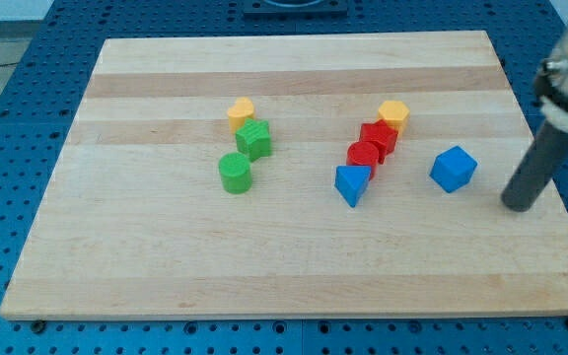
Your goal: Push the green star towards the red circle
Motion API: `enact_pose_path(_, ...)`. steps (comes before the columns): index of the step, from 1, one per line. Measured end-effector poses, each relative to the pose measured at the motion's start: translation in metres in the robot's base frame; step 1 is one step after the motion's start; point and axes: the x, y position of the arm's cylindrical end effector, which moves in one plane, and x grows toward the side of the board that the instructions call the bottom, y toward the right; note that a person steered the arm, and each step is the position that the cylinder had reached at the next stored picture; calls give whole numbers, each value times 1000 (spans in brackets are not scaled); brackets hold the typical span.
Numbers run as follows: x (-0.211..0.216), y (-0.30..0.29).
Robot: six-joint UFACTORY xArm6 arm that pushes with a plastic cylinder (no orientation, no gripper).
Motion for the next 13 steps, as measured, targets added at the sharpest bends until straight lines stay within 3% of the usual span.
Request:
enact_pose_path(2,-35,-28)
enact_pose_path(8,-13,-77)
enact_pose_path(13,-22,-98)
